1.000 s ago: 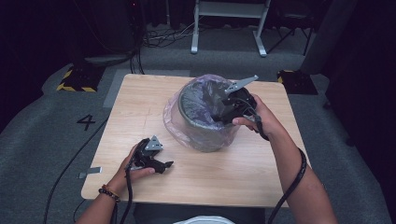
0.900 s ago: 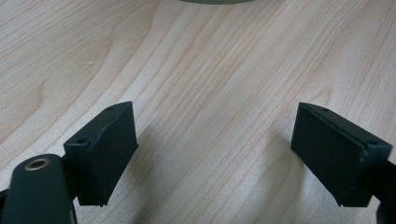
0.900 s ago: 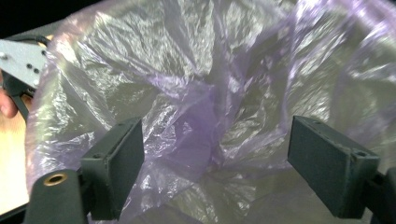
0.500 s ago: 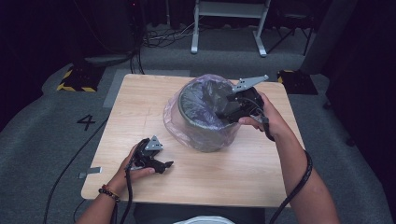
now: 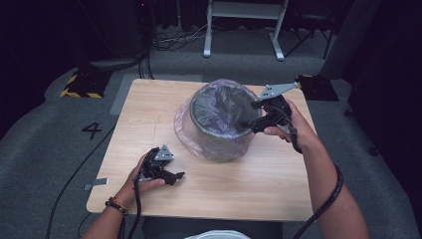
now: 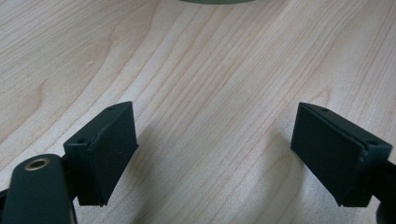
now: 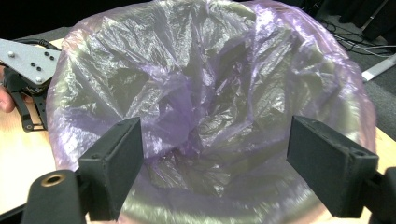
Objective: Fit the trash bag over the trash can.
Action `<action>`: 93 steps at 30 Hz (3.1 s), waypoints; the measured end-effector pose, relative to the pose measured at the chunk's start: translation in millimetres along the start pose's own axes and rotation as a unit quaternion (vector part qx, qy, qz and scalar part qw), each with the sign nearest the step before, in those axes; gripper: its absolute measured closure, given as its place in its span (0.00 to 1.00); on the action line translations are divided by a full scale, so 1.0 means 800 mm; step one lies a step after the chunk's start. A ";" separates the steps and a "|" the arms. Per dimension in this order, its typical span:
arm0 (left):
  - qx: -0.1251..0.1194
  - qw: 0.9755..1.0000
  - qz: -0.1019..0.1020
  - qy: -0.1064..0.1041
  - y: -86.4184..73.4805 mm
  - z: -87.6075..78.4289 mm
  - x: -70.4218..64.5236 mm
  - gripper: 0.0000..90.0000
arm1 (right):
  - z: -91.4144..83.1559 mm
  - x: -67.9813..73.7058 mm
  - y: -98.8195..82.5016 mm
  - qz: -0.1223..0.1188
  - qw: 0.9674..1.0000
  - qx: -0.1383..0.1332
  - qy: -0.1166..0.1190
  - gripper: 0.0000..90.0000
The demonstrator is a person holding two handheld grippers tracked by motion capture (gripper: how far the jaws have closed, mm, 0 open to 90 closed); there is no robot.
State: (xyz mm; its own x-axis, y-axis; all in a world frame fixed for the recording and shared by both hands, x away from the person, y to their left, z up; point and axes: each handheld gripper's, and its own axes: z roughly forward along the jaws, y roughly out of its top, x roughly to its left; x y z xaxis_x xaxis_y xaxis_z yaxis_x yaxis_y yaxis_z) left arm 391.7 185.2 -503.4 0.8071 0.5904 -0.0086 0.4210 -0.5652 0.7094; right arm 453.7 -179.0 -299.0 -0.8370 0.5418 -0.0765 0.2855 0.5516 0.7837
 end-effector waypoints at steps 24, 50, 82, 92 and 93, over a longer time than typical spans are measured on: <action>0.000 1.000 0.000 0.000 0.000 0.000 0.000 0.16 | -0.035 0.001 -0.038 -0.012 1.000 0.016 -0.023 0.21; 0.000 1.000 0.000 0.000 0.000 0.000 0.000 0.16 | -0.020 0.021 -0.101 -0.041 0.996 0.073 -0.037 0.20; 0.000 1.000 0.000 0.000 0.000 0.000 0.000 0.16 | 0.037 0.038 -0.224 -0.023 0.990 0.135 -0.020 0.21; 0.000 1.000 0.000 0.000 0.000 0.000 0.000 0.16 | 0.031 0.039 -0.253 0.001 0.990 0.137 -0.022 0.21; 0.000 1.000 0.000 0.000 0.000 0.000 0.000 0.16 | 0.030 0.039 -0.255 0.001 0.990 0.136 -0.023 0.21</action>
State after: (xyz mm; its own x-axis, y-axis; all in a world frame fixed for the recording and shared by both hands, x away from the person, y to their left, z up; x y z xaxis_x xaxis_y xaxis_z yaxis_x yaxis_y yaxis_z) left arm 391.6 185.2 -503.4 0.8069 0.5906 -0.0092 0.4214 -0.5647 0.7096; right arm 380.3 -259.5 -475.8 -0.8160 0.5677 -0.1091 0.4072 0.6983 0.5887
